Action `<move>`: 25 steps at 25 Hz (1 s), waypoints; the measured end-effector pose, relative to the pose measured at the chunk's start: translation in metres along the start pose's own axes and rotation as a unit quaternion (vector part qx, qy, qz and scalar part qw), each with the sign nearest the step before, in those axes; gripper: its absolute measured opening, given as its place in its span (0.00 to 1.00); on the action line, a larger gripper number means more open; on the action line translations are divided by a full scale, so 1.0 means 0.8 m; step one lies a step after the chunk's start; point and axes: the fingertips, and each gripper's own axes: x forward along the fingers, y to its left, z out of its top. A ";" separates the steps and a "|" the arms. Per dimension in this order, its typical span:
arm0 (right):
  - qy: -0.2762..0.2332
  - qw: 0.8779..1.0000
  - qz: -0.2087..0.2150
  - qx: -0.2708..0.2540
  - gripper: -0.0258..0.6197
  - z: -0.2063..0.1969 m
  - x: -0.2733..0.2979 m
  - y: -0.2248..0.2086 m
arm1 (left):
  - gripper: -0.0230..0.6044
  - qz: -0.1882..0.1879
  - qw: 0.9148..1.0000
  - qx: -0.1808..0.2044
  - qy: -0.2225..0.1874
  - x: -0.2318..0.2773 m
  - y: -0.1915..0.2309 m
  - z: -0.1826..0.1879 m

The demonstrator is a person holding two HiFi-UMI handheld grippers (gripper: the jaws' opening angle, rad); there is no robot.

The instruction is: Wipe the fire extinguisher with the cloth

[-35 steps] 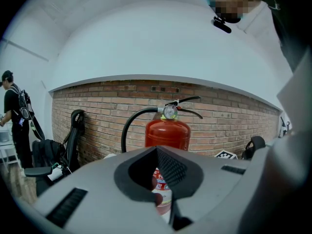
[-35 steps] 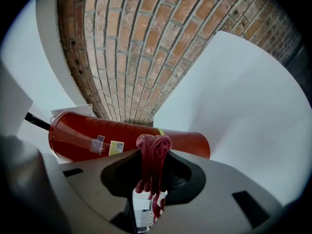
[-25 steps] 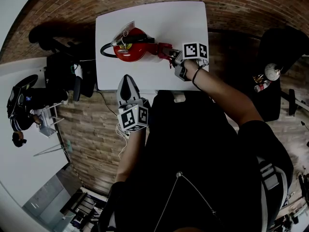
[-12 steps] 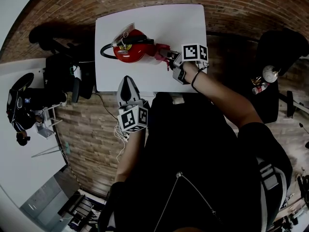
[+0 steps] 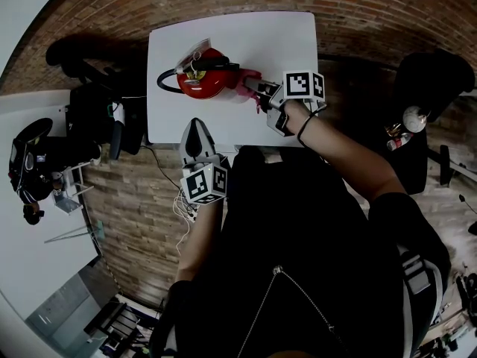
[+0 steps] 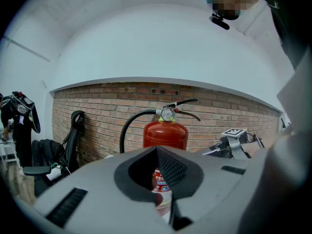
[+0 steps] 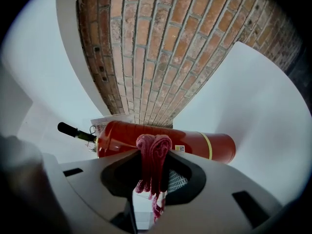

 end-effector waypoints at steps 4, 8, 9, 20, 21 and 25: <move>-0.003 1.000 0.019 -0.002 0.23 0.004 -0.005 0.026 | 0.05 0.001 1.000 0.001 -0.001 0.000 -0.001 0.001; -0.005 0.999 0.036 0.002 0.23 0.008 -0.011 0.050 | 0.05 0.000 1.000 0.001 -0.002 0.001 -0.001 0.004; -0.005 0.999 0.042 0.006 0.23 0.008 -0.012 0.055 | 0.05 0.000 1.000 0.001 -0.002 0.001 -0.001 0.004; -0.009 0.992 0.117 0.040 0.23 0.010 -0.024 0.105 | 0.05 -0.018 1.000 0.003 -0.007 0.015 -0.004 0.009; -0.011 0.991 0.125 0.047 0.23 0.010 -0.025 0.108 | 0.05 -0.021 1.000 0.003 -0.009 0.017 -0.004 0.011; -0.022 0.989 0.134 0.064 0.23 0.013 -0.025 0.109 | 0.05 -0.039 0.999 0.000 -0.015 0.030 -0.001 0.017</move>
